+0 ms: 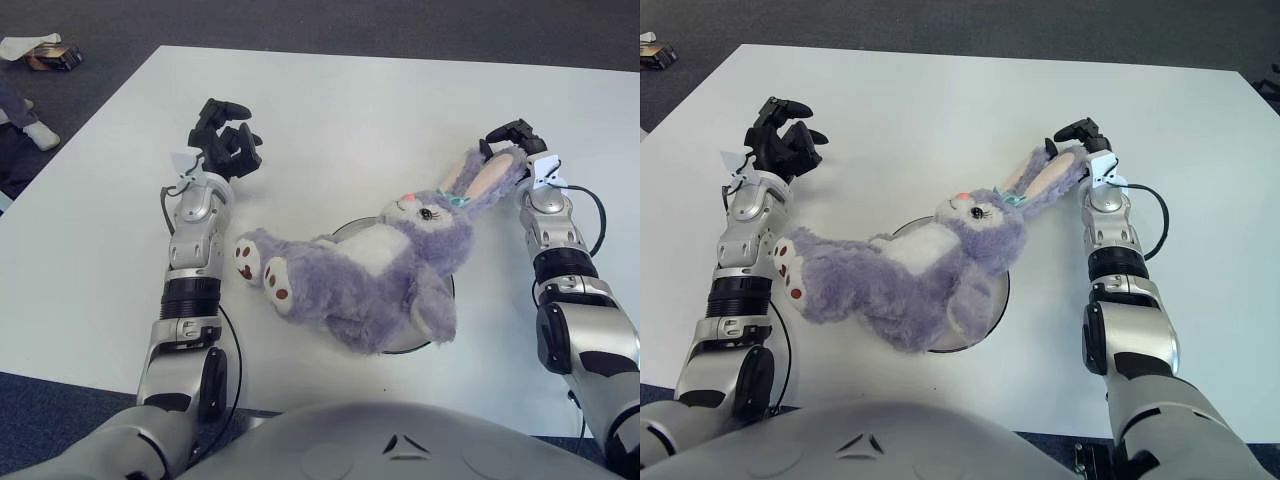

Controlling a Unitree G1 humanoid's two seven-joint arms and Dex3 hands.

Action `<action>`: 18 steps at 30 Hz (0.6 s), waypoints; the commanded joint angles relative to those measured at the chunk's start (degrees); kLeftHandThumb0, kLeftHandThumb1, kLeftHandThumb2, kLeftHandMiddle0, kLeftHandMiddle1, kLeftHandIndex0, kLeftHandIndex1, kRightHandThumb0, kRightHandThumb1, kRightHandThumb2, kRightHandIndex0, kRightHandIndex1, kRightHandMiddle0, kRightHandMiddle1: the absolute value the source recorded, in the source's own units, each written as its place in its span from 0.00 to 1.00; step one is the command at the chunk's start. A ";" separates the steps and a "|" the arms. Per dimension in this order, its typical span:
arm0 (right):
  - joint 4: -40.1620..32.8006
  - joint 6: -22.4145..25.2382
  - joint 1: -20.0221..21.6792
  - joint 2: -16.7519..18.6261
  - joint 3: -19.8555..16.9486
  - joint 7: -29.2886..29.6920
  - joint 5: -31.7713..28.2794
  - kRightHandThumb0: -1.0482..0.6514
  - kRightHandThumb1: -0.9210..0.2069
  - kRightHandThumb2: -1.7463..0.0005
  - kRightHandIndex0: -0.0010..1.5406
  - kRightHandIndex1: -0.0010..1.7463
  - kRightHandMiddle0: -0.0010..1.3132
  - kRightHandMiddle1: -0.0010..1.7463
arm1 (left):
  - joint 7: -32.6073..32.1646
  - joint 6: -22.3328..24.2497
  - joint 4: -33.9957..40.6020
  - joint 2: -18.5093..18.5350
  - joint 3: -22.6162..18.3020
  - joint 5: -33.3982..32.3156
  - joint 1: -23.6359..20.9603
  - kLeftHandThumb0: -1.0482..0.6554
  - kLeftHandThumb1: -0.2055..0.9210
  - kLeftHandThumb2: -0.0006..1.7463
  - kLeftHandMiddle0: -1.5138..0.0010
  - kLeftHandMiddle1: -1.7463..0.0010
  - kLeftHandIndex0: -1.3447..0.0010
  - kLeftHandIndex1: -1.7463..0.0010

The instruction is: Put the doll into the plate.

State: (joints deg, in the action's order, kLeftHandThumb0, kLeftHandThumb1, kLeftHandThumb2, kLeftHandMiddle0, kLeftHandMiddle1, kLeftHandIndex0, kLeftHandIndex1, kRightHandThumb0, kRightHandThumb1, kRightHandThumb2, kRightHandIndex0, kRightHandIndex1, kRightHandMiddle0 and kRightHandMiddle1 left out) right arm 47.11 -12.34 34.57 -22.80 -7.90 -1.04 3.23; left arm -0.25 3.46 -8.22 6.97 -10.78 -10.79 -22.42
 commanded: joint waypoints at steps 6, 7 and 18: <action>-7.70 4.11 -5.76 2.10 0.61 -2.27 -1.58 0.61 0.34 0.42 0.30 0.90 0.26 0.99 | -0.11 3.44 3.32 -0.05 -0.22 -0.17 1.38 0.61 0.53 0.71 0.71 0.00 0.68 0.00; -9.08 4.21 -6.43 2.51 0.43 -2.07 -1.86 0.61 0.35 0.42 0.30 0.90 0.26 0.99 | -0.03 3.79 3.53 0.02 -0.17 -0.13 1.46 0.61 0.53 0.71 0.71 0.00 0.68 0.00; -14.17 7.81 -8.34 5.63 -3.97 1.44 -6.18 0.61 0.37 0.42 0.35 0.87 0.26 1.00 | 2.06 5.07 5.15 0.55 0.23 -0.22 2.63 0.61 0.56 0.69 0.72 0.00 0.70 0.00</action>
State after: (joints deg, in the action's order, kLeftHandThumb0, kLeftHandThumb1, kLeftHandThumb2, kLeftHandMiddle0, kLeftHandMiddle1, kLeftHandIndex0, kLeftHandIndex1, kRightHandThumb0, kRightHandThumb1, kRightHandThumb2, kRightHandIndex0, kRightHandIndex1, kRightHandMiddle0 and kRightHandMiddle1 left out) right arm 33.25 -6.28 27.65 -18.01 -9.91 -0.45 -1.04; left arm 0.83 7.96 -4.21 6.96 -10.65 -10.79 -21.20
